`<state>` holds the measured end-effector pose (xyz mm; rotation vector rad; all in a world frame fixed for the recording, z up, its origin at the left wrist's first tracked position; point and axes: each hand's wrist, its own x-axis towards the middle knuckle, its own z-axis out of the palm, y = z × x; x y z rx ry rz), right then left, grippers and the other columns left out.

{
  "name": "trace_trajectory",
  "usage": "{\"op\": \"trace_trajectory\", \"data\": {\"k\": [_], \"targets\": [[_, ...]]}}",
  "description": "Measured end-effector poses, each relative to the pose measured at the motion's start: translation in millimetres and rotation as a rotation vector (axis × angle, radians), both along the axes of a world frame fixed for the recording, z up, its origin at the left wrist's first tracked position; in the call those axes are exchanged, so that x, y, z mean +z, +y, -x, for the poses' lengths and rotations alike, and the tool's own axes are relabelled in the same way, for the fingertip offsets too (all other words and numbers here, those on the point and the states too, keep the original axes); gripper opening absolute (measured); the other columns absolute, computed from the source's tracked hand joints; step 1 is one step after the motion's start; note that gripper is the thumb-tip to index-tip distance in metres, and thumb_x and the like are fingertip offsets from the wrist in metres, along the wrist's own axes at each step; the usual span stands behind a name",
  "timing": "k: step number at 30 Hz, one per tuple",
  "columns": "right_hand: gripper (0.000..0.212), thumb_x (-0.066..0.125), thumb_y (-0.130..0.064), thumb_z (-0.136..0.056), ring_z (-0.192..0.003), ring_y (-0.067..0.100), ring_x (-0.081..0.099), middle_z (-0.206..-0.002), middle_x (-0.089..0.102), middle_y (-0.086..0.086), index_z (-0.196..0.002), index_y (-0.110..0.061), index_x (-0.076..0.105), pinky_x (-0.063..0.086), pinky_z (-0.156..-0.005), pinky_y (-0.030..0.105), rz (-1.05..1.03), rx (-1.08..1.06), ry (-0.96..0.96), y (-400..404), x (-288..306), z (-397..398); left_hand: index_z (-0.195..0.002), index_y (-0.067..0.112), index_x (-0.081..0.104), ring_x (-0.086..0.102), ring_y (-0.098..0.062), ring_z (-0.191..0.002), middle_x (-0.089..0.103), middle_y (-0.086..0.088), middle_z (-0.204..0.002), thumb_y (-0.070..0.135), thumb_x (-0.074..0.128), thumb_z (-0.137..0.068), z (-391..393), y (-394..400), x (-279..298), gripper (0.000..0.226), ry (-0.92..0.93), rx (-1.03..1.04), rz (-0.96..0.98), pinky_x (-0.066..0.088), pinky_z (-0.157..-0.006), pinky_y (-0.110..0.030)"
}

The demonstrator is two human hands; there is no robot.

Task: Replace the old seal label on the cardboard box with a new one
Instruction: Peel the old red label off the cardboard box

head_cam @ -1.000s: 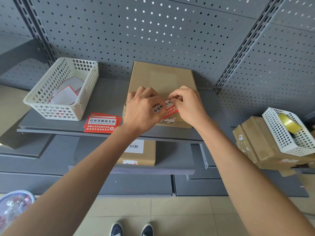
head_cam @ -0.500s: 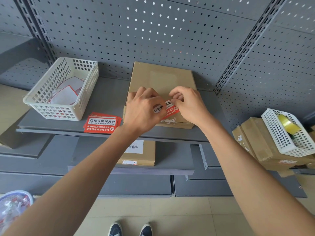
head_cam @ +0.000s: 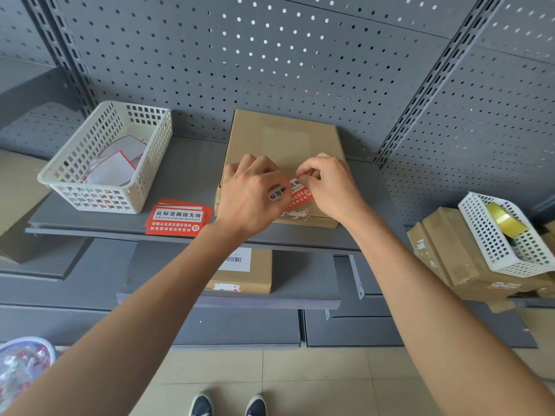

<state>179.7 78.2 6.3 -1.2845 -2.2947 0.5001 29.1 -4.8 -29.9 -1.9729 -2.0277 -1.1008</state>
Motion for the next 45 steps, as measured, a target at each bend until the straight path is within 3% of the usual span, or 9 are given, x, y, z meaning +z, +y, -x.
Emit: {"op": "trace_trajectory", "data": {"k": [3,7,12,17,19,24,29,36,45], "targets": [[0.015,0.066,-0.009,-0.094,-0.081,0.013,0.059,-0.093,0.062,-0.002,-0.088,-0.020,0.074,0.050,-0.075,0.031,0.007,0.005,-0.019,0.9,1.1,-1.0,-0.085,0.029,0.079,0.060,-0.027,-0.093,0.067,0.004,-0.096,0.035,0.070,-0.082,-0.2,0.4,-0.2,0.011,-0.006,0.001,0.007,0.042,-0.084,-0.044],[0.008,0.065,-0.013,-0.096,-0.082,0.011,0.064,-0.094,0.069,-0.002,-0.101,-0.016,0.070,0.053,-0.076,0.027,0.031,0.035,-0.053,3.2,13.4,-4.2,-0.086,0.030,0.079,0.060,-0.026,-0.094,0.067,0.004,-0.097,0.038,0.068,-0.084,0.9,1.1,0.3,0.014,-0.002,-0.001,0.022,0.042,-0.085,-0.044],[0.011,0.059,-0.017,-0.100,-0.087,0.028,0.064,-0.101,0.067,0.009,-0.093,-0.013,0.066,0.055,-0.077,0.041,-0.133,0.205,-0.552,8.3,43.3,7.9,-0.087,0.029,0.079,0.059,-0.026,-0.095,0.067,0.005,-0.098,0.040,0.066,-0.085,0.5,0.5,0.9,0.017,-0.002,0.000,0.027,0.043,-0.085,-0.045],[0.019,0.056,0.014,-0.086,-0.077,0.035,0.062,-0.083,0.055,0.011,-0.081,-0.004,0.052,0.048,-0.059,0.039,-0.351,0.347,-0.943,-1.1,59.5,25.6,-0.086,0.030,0.079,0.059,-0.026,-0.094,0.067,0.005,-0.097,0.040,0.065,-0.084,0.8,-0.1,1.1,0.017,-0.009,-0.002,0.037,0.043,-0.084,-0.045],[0.026,0.054,0.018,-0.084,-0.080,0.033,0.059,-0.075,0.042,0.008,-0.079,-0.006,0.044,0.041,-0.062,0.037,-0.401,0.377,-1.023,-10.3,66.4,29.4,-0.085,0.029,0.079,0.059,-0.026,-0.094,0.068,0.004,-0.097,0.040,0.065,-0.084,0.6,-0.4,1.4,0.017,-0.014,-0.005,0.041,0.044,-0.085,-0.046],[0.026,0.050,0.010,-0.090,-0.108,0.042,0.062,-0.112,0.060,0.020,-0.112,0.001,0.062,0.039,-0.071,0.040,-0.452,0.403,-1.189,-26.5,76.3,40.6,-0.087,0.026,0.080,0.060,-0.028,-0.094,0.068,0.003,-0.096,0.041,0.060,-0.083,0.0,-0.6,1.1,0.025,-0.008,-0.003,0.040,0.045,-0.085,-0.047],[0.026,0.052,0.008,-0.091,-0.110,0.041,0.062,-0.112,0.061,0.019,-0.113,0.001,0.062,0.039,-0.073,0.039,-0.432,0.434,-1.226,-29.1,80.6,47.6,-0.085,0.026,0.080,0.059,-0.028,-0.093,0.068,0.002,-0.095,0.043,0.057,-0.083,1.2,0.0,-0.7,0.029,-0.007,-0.002,0.024,0.045,-0.084,-0.046],[0.022,0.053,0.011,-0.088,-0.102,0.041,0.065,-0.088,0.051,0.014,-0.105,0.001,0.063,0.040,-0.068,0.039,-0.515,0.462,-1.230,-15.4,72.1,47.3,-0.083,0.029,0.081,0.060,-0.027,-0.092,0.068,0.005,-0.094,0.038,0.066,-0.082,1.8,1.2,-3.3,0.017,-0.026,-0.008,-0.002,0.045,-0.083,-0.044],[0.009,0.059,-0.003,-0.088,-0.089,0.038,0.062,-0.082,0.048,0.009,-0.085,-0.010,0.053,0.040,-0.065,0.038,-0.426,0.451,-1.078,-0.1,66.7,39.9,-0.082,0.029,0.081,0.060,-0.026,-0.091,0.068,0.006,-0.094,0.039,0.068,-0.084,3.4,0.9,-2.4,0.016,-0.036,-0.025,-0.012,0.046,-0.082,-0.046]]}}
